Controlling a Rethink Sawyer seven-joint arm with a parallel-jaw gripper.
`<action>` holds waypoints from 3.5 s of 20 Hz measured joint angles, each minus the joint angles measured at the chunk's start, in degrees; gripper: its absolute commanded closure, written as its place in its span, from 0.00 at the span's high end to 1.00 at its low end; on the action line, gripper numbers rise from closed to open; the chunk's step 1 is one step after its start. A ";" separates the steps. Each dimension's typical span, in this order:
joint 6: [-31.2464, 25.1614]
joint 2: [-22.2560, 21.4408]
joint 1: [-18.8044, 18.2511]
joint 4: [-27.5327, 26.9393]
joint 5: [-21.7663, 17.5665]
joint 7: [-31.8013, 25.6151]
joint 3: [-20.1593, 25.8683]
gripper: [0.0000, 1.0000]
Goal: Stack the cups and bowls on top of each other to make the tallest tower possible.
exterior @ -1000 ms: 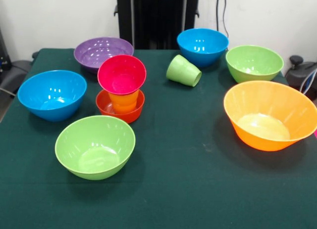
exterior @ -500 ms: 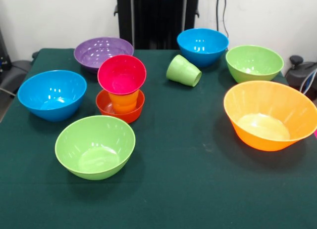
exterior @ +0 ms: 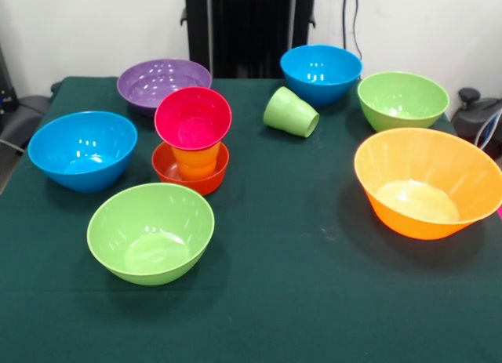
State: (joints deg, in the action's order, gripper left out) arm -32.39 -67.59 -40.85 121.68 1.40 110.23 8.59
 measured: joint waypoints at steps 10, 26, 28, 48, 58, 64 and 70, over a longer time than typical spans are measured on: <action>4.60 4.14 1.73 0.04 0.01 0.00 -0.22 1.00; 26.08 20.07 5.02 0.20 -0.38 0.00 -2.64 1.00; 26.19 20.87 6.02 0.19 -0.37 0.00 -3.45 1.00; 14.09 14.88 26.77 0.22 0.52 1.12 -23.95 1.00; 13.74 13.91 26.80 0.54 5.30 3.60 -24.81 1.00; 13.74 14.84 24.74 1.23 8.06 3.70 -23.47 1.00; 13.81 15.66 25.27 1.60 9.66 3.79 -23.23 1.00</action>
State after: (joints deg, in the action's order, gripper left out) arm -18.58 -51.93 -15.58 123.28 11.06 114.02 -14.63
